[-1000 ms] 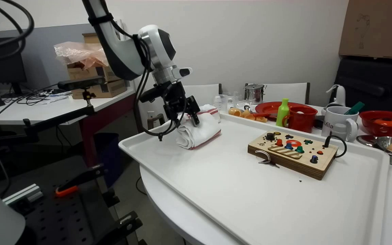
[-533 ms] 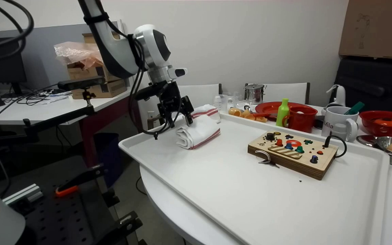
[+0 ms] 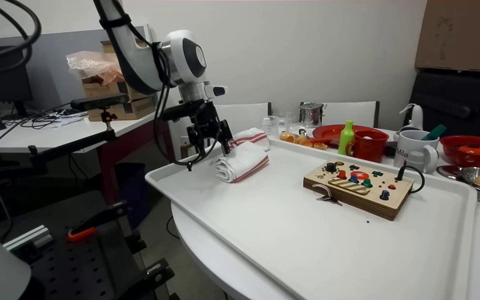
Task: Fold the towel twice
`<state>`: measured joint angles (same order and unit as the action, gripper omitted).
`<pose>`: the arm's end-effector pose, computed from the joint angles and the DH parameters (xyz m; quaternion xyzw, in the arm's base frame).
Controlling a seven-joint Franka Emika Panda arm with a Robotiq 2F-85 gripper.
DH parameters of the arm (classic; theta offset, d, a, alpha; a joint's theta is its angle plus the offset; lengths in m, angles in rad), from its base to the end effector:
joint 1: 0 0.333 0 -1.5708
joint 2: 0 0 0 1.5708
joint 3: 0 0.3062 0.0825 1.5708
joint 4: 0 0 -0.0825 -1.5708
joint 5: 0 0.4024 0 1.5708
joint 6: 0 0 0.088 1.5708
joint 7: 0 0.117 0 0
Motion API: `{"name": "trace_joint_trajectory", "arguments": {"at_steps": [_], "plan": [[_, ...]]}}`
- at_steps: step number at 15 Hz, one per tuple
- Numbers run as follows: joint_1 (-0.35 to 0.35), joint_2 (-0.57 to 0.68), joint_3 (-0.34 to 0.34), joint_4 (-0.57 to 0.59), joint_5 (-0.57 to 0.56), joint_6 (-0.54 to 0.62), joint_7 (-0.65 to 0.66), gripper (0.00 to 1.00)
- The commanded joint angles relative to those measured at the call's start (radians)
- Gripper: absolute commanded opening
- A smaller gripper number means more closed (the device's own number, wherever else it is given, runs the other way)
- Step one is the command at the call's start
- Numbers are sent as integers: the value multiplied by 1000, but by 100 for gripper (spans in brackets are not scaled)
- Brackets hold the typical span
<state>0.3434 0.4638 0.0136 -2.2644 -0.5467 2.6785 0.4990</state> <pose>0.4883 0.1975 0.1119 0.9780 0.1749 0.0252 0.1112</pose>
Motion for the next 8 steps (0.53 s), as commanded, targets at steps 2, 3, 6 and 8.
{"name": "trace_joint_trajectory", "arguments": {"at_steps": [2, 3, 6, 8], "plan": [[-25, -33, 53, -20, 144, -33, -186, 100], [-27, -32, 60, -18, 167, -40, -213, 100], [-34, -37, 72, -14, 214, -55, -268, 100], [-21, -64, 49, -20, 199, -40, -256, 100]]}}
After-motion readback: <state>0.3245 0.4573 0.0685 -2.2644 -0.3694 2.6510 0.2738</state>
